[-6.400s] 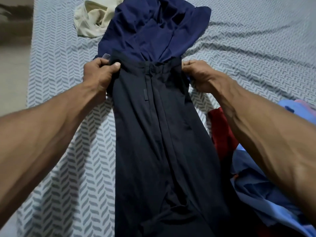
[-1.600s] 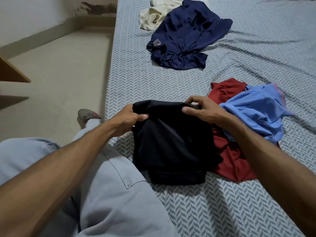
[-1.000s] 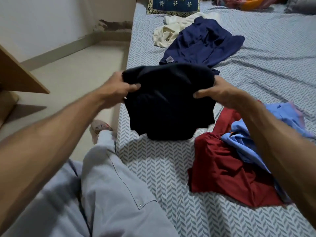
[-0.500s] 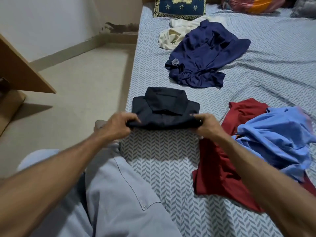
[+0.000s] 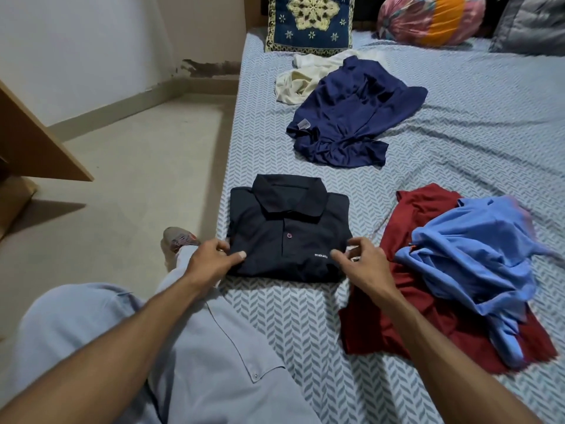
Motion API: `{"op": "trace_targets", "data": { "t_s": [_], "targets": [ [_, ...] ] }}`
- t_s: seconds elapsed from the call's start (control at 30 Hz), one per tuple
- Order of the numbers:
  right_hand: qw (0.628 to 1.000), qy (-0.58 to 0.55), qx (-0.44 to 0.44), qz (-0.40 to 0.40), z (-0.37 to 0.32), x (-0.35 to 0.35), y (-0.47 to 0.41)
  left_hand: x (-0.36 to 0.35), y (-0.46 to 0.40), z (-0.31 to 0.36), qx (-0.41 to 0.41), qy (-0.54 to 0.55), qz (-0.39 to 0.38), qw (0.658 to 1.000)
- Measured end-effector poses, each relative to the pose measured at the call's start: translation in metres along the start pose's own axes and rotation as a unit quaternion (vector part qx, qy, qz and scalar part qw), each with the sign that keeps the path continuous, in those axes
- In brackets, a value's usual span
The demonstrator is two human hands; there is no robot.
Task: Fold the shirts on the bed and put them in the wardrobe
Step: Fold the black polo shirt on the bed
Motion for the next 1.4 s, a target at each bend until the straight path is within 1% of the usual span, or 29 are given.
{"op": "trace_targets", "data": {
  "t_s": [0.03, 0.07, 0.13, 0.17, 0.2, 0.23, 0.27, 0.3, 0.33, 0.4, 0.47, 0.53, 0.57, 0.63, 0.7, 0.73, 0.8, 0.83, 0.9, 0.93, 1.0, 1.03, 1.1, 1.27, 1.33, 1.4],
  "targets": [
    [0.997, 0.063, -0.044, -0.014, -0.002, 0.000, 0.002, -0.001, 0.000, 0.000, 0.012, 0.015, 0.006, 1.000],
    [0.992, 0.099, -0.081, -0.022, -0.002, -0.001, 0.003, -0.002, -0.001, -0.001, 0.019, 0.035, 0.010, 0.999],
    [0.989, 0.088, -0.118, -0.014, 0.003, -0.004, 0.001, -0.001, -0.001, -0.001, 0.029, 0.084, 0.023, 0.996],
    [0.993, 0.033, -0.109, -0.007, 0.006, -0.006, -0.001, 0.000, 0.001, -0.002, 0.032, 0.114, 0.033, 0.992],
    [0.996, -0.049, -0.079, -0.003, 0.006, -0.008, -0.001, 0.001, 0.002, -0.003, 0.035, 0.140, 0.042, 0.989],
    [0.989, -0.138, -0.044, 0.001, 0.008, -0.010, -0.002, 0.001, 0.003, -0.004, 0.035, 0.159, 0.047, 0.986],
    [0.979, -0.204, -0.012, -0.004, 0.008, -0.013, 0.000, 0.001, 0.003, -0.005, 0.038, 0.164, 0.046, 0.985],
    [0.973, -0.231, 0.009, -0.015, 0.007, -0.014, 0.001, 0.000, 0.004, -0.004, 0.040, 0.155, 0.038, 0.986],
    [0.973, -0.230, 0.022, -0.024, 0.008, -0.016, 0.001, -0.002, 0.004, -0.004, 0.048, 0.132, 0.029, 0.990],
    [0.984, -0.175, 0.023, -0.037, 0.012, -0.020, 0.000, -0.002, 0.004, -0.002, 0.063, 0.076, 0.031, 0.995],
    [0.990, -0.116, 0.004, -0.081, 0.016, -0.023, -0.003, -0.002, 0.004, -0.001, 0.069, 0.044, 0.037, 0.996],
    [0.988, -0.106, -0.018, -0.112, 0.013, -0.022, 0.000, -0.003, 0.005, 0.002, 0.074, 0.019, 0.035, 0.996],
    [0.989, -0.095, -0.030, -0.108, 0.013, -0.020, 0.001, -0.004, 0.004, 0.002, 0.078, 0.012, 0.032, 0.996],
    [0.994, -0.062, -0.054, -0.075, 0.010, -0.015, 0.003, -0.004, 0.003, 0.003, 0.084, 0.001, 0.031, 0.996],
    [0.995, 0.021, -0.095, -0.036, 0.004, -0.009, 0.008, -0.002, 0.002, 0.005, 0.092, -0.016, 0.029, 0.995],
    [0.990, 0.080, -0.115, -0.029, 0.002, -0.006, 0.009, -0.002, 0.000, 0.005, 0.094, -0.026, 0.027, 0.995],
    [0.977, 0.167, -0.128, -0.033, -0.004, 0.000, 0.011, -0.003, 0.000, 0.007, 0.090, -0.047, 0.027, 0.994],
    [0.972, 0.191, -0.132, -0.032, -0.007, 0.005, 0.010, -0.003, 0.001, 0.009, 0.084, -0.060, 0.034, 0.994],
    [0.968, 0.216, -0.131, 0.006, -0.013, 0.018, -0.001, -0.002, -0.005, 0.016, 0.067, -0.098, 0.052, 0.992],
    [0.971, 0.201, -0.123, 0.031, -0.016, 0.025, -0.010, 0.001, -0.009, 0.023, 0.050, -0.109, 0.066, 0.991],
    [0.985, 0.123, -0.113, 0.042, -0.023, 0.035, -0.033, 0.008, -0.022, 0.037, 0.016, -0.104, 0.105, 0.989],
    [0.990, 0.085, -0.111, 0.028, -0.026, 0.037, -0.046, 0.011, -0.029, 0.045, 0.008, -0.096, 0.118, 0.988],
    [0.992, 0.025, -0.124, -0.009, -0.034, 0.035, -0.068, 0.015, -0.049, 0.057, 0.016, -0.082, 0.120, 0.989],
    [0.978, -0.119, -0.161, -0.064, -0.053, 0.023, -0.100, 0.025, -0.085, 0.077, 0.087, -0.094, 0.078, 0.989],
    [0.969, -0.155, -0.164, -0.097, -0.056, 0.017, -0.107, 0.025, -0.095, 0.080, 0.101, -0.070, 0.040, 0.992],
    [0.957, -0.195, -0.171, -0.130, -0.057, 0.009, -0.112, 0.019, -0.103, 0.078, 0.112, -0.024, -0.006, 0.993]
  ]
}}
Point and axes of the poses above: each hand's wrist, its own y-axis away from the middle knuckle, its own x-axis out of the back of the hand, z = x × y, the point moved 4 cm from there along -y, towards the middle knuckle, and after that the axes turned 13 degrees about -z, right-handed, at the moved point
